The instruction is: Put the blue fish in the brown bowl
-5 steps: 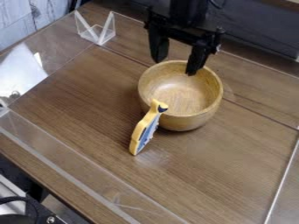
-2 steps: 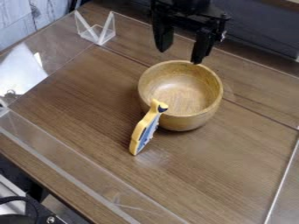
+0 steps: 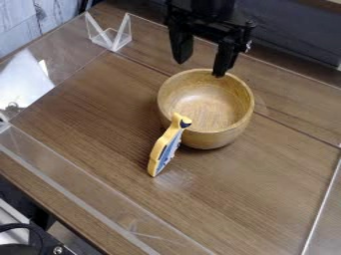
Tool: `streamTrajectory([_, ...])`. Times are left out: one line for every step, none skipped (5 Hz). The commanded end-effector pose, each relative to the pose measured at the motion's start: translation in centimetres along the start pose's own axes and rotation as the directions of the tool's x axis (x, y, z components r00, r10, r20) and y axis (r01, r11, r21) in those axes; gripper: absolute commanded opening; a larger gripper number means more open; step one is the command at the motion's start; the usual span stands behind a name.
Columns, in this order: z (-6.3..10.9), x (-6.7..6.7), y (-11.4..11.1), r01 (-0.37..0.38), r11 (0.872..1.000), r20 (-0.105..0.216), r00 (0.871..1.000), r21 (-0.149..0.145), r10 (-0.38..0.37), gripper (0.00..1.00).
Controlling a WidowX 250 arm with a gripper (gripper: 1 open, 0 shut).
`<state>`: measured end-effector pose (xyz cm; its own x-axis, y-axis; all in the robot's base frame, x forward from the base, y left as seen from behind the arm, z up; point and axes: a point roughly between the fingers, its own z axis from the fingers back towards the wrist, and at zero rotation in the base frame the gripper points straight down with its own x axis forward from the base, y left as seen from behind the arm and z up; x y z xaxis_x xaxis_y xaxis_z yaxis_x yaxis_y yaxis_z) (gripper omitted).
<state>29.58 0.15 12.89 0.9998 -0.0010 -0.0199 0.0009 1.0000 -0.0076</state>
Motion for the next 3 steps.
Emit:
streamTrajectory([1.74, 0.42, 0.11, -0.005, 1.0, 0.085, 0.996, 0.004, 0.005, 1.0])
streamTrajectory([1.58, 0.49, 0.08, -0.007, 1.0, 0.09, 0.996, 0.005, 0.007, 1.0])
streamTrajectory([1.62, 0.5, 0.0, -0.006, 1.0, 0.09, 0.996, 0.007, 0.005, 1.0])
